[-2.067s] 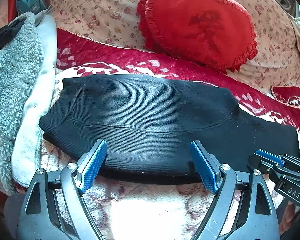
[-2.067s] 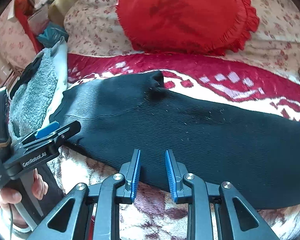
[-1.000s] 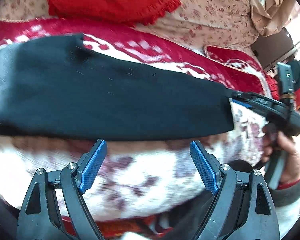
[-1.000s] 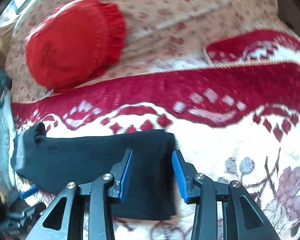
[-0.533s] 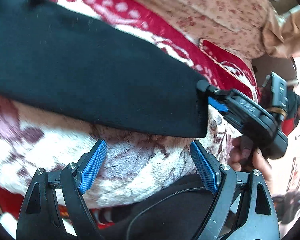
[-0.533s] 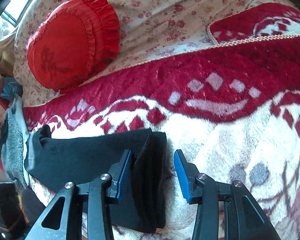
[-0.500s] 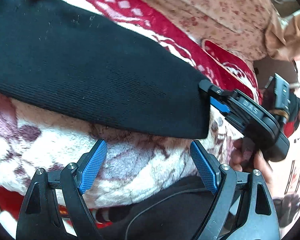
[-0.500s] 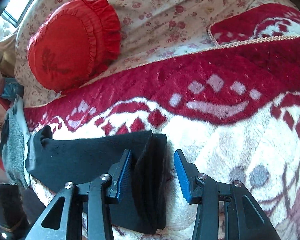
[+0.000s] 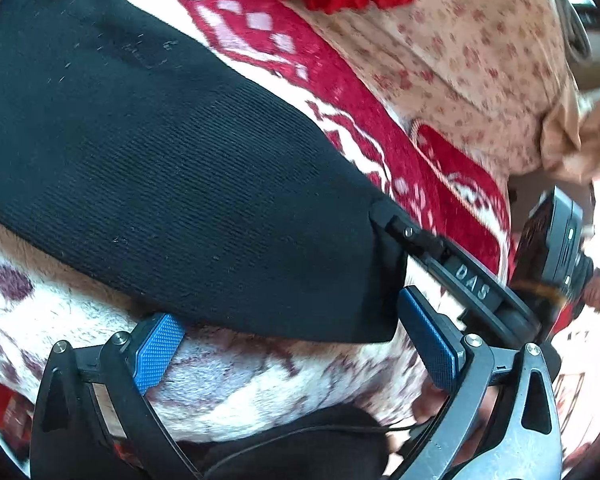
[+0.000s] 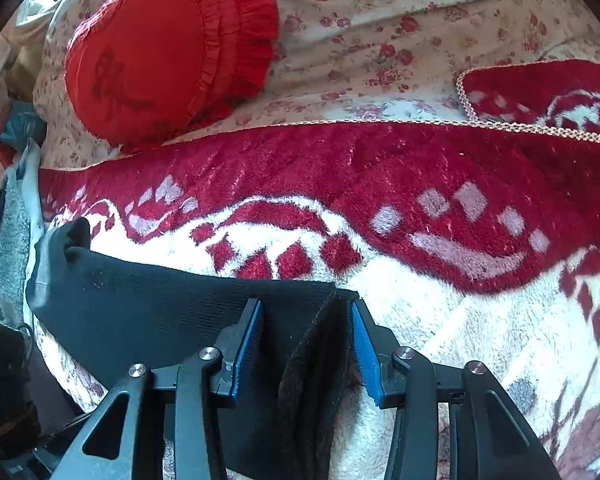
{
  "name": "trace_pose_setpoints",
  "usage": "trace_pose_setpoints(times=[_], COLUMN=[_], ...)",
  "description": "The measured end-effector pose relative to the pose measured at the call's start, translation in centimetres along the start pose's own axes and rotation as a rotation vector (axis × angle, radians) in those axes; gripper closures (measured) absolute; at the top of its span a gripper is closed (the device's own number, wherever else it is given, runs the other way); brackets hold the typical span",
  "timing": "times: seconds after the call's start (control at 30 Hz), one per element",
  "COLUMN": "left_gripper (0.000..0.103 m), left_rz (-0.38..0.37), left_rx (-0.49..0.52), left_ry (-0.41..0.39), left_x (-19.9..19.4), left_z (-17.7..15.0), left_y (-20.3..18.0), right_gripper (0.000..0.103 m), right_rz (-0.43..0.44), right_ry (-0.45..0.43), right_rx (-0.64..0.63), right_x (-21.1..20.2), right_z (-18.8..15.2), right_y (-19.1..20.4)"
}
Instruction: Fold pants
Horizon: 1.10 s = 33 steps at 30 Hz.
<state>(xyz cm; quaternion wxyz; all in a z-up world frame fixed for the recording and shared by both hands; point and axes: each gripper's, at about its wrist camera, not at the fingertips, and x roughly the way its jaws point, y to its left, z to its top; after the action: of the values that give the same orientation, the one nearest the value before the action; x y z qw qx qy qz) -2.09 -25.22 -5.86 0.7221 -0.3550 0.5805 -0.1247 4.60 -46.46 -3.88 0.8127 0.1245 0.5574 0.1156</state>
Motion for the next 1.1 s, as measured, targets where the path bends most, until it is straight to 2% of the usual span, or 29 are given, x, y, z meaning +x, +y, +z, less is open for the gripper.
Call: trace_pose_setpoints(times=[0.17, 0.2, 0.23, 0.27, 0.3, 0.33, 0.43, 0.67, 0.77, 0.87, 0.97, 1.1], left_gripper=[0.005, 0.014, 0.029, 0.039, 0.063, 0.079, 0.087, 0.089, 0.089, 0.089, 0.089, 0.089], left_rz=[-0.006, -0.004, -0.001, -0.001, -0.004, -0.008, -0.065, -0.173, -0.181, -0.134, -0.075, 0.029], left_rx=[0.040, 0.054, 0.059, 0.060, 0.056, 0.044, -0.002, 0.058, 0.071, 0.128, 0.137, 0.093], left_ry=[0.010, 0.016, 0.019, 0.023, 0.035, 0.060, 0.113, 0.074, 0.045, -0.013, -0.058, -0.180], left_x=[0.0, -0.1, -0.1, -0.1, -0.3, -0.2, -0.3, -5.9, -8.9, -12.7, -15.1, -18.7], left_z=[-0.1, 0.0, 0.1, 0.3, 0.6, 1.0, 1.5, 1.8, 2.4, 3.0, 3.6, 4.9], left_y=[-0.4, -0.4, -0.2, 0.0, 0.4, 1.0, 2.2, 1.7, 2.9, 4.7, 7.2, 12.2], right_gripper=[0.062, 0.066, 0.072, 0.083, 0.086, 0.086, 0.087, 0.088, 0.088, 0.088, 0.088, 0.088], right_rz=[0.024, 0.022, 0.024, 0.046, 0.050, 0.041, 0.084, 0.169, 0.222, 0.275, 0.317, 0.412], right_ry=[-0.026, -0.039, -0.051, -0.065, -0.072, -0.084, -0.123, -0.219, -0.244, -0.244, -0.220, -0.118], right_rx=[0.015, -0.002, -0.022, -0.045, -0.051, -0.067, -0.061, -0.098, -0.118, -0.173, -0.206, -0.211], right_x=[0.1, 0.0, -0.1, -0.3, -0.4, -0.7, -2.2, -7.7, -9.6, -10.1, -8.6, -3.0], right_z=[-0.2, -0.3, -0.4, -0.7, -0.8, -0.9, -0.7, 0.5, 1.1, 1.7, 2.6, 3.4], right_y=[-0.2, 0.0, 0.3, 0.8, 1.1, 1.5, 2.2, 6.0, 8.6, 13.0, 16.9, 22.2])
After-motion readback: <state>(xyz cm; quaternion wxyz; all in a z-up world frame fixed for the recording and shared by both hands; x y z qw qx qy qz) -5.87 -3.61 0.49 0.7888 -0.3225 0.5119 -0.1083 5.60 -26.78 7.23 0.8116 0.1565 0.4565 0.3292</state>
